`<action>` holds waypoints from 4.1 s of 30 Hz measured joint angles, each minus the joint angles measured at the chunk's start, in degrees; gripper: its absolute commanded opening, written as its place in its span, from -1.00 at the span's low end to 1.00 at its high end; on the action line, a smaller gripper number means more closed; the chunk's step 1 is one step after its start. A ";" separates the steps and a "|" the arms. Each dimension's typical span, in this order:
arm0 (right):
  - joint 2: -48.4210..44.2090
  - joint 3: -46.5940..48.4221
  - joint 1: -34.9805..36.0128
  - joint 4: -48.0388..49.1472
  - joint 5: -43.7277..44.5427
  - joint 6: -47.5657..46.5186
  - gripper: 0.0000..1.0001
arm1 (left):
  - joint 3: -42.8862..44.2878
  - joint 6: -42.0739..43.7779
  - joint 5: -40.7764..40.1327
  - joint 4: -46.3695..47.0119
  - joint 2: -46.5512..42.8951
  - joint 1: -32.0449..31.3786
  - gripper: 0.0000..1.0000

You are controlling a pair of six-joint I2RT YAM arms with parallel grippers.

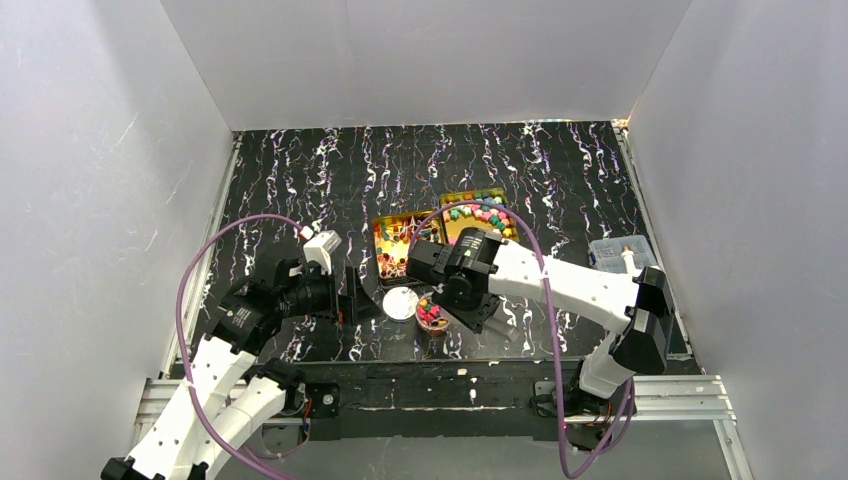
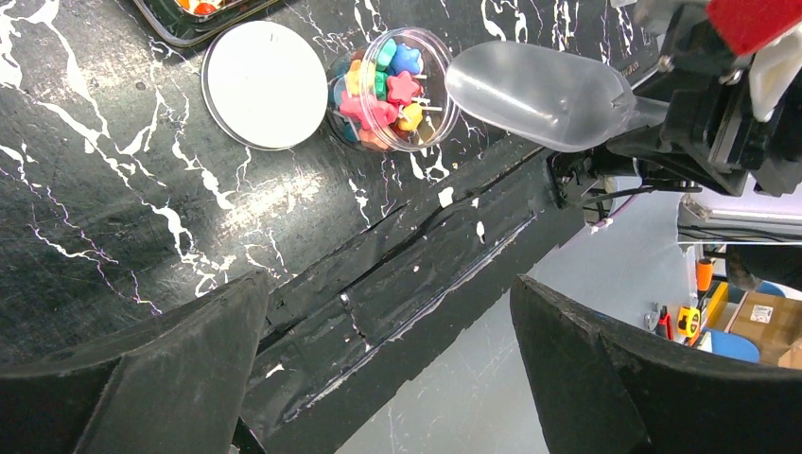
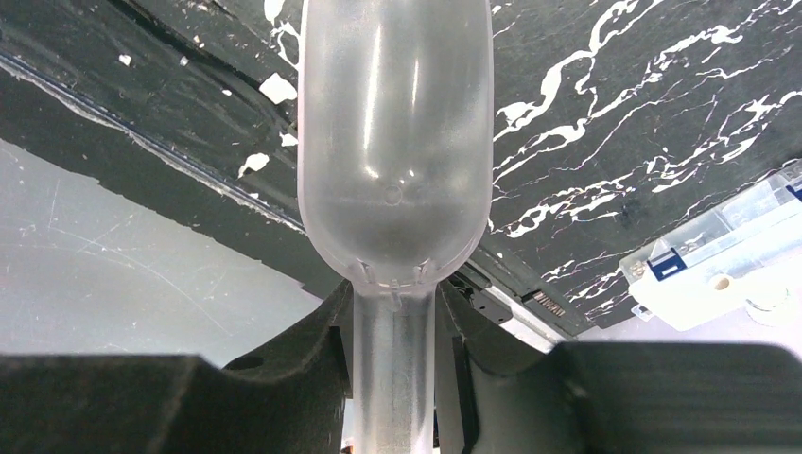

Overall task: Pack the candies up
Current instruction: Place the fake candies in the packing bottle, then place the spatula at the center of the board.

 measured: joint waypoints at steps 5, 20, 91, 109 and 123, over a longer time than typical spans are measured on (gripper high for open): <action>-1.55 0.20 -1.68 0.13 1.31 0.22 -0.97 | 0.00 0.00 0.15 0.02 0.02 0.00 0.99; -14.01 -5.53 -16.02 9.75 6.91 0.13 -0.97 | -0.02 0.00 0.55 0.07 0.17 0.00 0.99; 6.95 -27.89 -55.69 67.43 10.36 3.21 -0.25 | -0.24 0.02 0.85 0.39 -0.09 0.00 0.99; 6.71 -24.92 -56.28 63.52 8.94 2.21 0.42 | -0.28 0.00 0.85 0.37 0.50 0.00 0.99; -5.18 -20.65 -56.28 56.54 -1.90 -0.94 0.79 | -0.28 -0.02 0.87 0.37 2.10 0.00 0.99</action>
